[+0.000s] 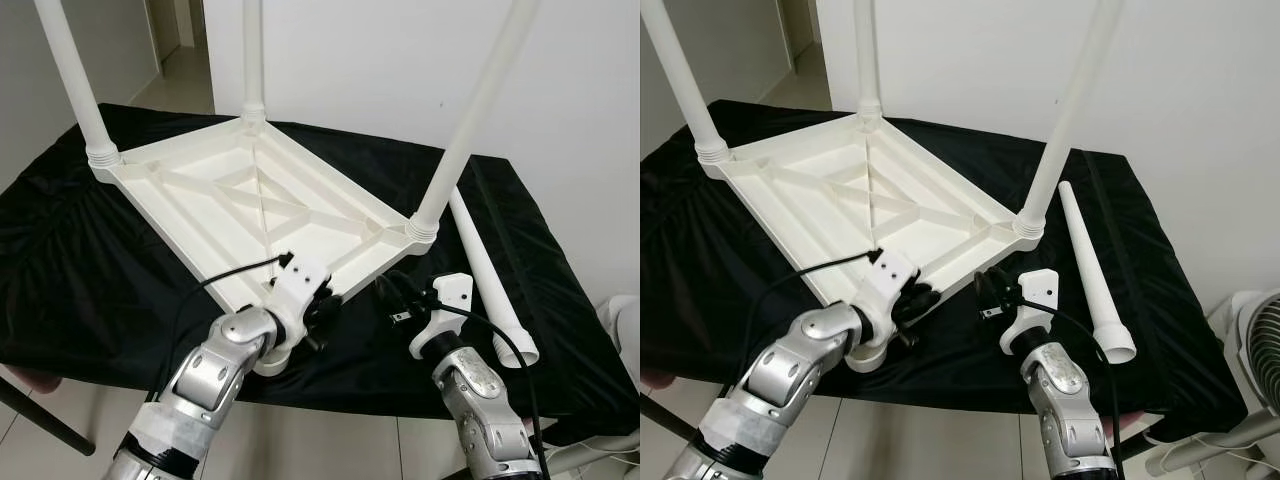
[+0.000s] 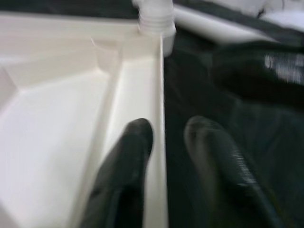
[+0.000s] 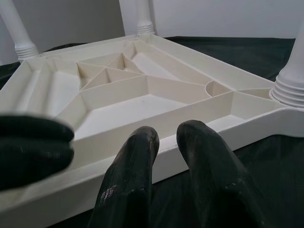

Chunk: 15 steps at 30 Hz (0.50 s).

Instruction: Building children table

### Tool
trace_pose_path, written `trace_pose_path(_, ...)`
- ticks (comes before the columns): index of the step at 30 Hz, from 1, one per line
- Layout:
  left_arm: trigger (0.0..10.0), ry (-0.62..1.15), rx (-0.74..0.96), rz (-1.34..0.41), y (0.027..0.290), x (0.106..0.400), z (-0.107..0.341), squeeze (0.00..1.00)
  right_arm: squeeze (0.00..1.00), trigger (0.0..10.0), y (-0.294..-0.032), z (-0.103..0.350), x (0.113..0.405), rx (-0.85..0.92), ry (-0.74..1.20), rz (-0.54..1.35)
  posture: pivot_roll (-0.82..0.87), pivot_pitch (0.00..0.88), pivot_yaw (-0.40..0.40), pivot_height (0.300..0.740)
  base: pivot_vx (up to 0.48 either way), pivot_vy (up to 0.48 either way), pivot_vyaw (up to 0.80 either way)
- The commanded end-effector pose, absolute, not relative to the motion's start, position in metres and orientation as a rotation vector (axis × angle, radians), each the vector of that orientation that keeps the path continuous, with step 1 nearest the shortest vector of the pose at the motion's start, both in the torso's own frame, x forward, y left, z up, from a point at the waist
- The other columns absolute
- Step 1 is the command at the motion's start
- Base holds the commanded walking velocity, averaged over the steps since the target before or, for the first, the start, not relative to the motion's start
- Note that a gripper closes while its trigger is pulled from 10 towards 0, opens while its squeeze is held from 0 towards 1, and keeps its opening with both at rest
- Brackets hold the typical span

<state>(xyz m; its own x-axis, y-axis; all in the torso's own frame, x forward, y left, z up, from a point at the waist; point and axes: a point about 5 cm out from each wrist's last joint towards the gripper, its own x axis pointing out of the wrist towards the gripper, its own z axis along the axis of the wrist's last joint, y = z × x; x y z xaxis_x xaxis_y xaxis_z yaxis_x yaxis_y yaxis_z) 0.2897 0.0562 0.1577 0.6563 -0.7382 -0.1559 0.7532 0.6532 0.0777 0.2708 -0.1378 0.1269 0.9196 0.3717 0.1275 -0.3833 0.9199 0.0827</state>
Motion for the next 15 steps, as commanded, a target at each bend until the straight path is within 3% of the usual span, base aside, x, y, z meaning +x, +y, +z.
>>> trace_pose_path(1, 10.0, 0.057, 0.118, -0.88, 0.055, 0.29, 0.169, 1.0, 0.0, 10.0, -0.14, 0.127, 0.269, 0.106, -0.11, 0.373, -0.06, 0.024, -0.059, 0.74, 0.0, 0.0, 0.0)
trace_pose_path(5, 10.0, 0.023, 0.118, -0.856, 0.056, 0.291, 0.175, 1.0, 0.0, 10.0, -0.139, 0.127, 0.269, 0.106, -0.111, 0.373, -0.06, 0.024, -0.058, 0.74, 0.0, 0.0, 0.0)
trace_pose_path(6, 10.0, -0.004, 0.127, -0.832, 0.059, 0.294, 0.18, 0.0, 0.0, 10.0, -0.139, 0.127, 0.269, 0.108, -0.111, 0.37, -0.06, 0.025, -0.057, 0.74, 0.0, 0.0, 0.0)
trace_pose_path(13, 10.0, 0.036, 0.205, -0.534, 0.088, 0.324, 0.182, 0.0, 0.0, 10.0, -0.137, 0.126, 0.271, 0.116, -0.113, 0.355, -0.05, 0.025, -0.059, 0.74, 0.0, 0.0, 0.0)
trace_pose_path(15, 10.0, 0.036, 0.205, -0.534, 0.088, 0.324, 0.182, 0.0, 0.0, 10.0, -0.137, 0.126, 0.271, 0.116, -0.113, 0.355, -0.05, 0.025, -0.059, 0.74, 0.0, 0.0, 0.0)
